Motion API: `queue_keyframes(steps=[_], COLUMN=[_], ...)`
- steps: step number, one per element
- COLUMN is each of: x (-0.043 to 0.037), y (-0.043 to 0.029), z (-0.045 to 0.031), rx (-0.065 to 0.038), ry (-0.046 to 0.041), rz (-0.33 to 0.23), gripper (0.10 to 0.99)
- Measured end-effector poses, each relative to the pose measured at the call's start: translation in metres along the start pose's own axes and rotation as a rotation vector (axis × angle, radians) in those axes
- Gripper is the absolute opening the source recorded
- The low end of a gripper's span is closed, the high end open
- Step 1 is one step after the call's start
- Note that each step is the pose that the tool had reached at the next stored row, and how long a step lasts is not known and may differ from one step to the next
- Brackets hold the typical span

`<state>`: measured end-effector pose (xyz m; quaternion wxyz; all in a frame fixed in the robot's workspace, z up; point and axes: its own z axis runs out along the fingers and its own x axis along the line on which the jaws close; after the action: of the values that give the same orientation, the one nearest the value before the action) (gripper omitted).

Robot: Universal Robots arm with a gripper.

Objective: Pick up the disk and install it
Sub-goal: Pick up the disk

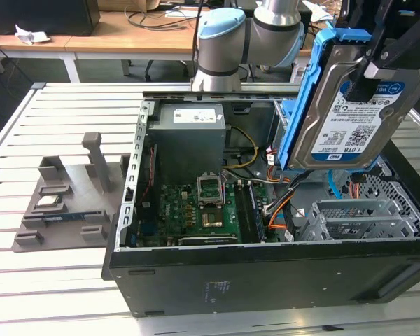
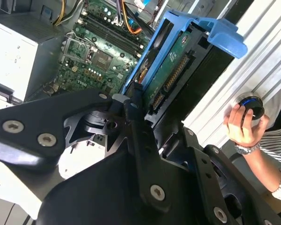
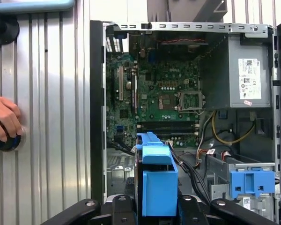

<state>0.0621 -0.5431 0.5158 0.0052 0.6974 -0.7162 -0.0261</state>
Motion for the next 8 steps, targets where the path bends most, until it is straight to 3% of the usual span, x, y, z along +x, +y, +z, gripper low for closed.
queue_keyframes(steps=[8], x=[0.0004], y=[-0.0029], z=[0.0165], rx=[0.0], ry=[0.0], rz=[0.0], gripper=[0.365])
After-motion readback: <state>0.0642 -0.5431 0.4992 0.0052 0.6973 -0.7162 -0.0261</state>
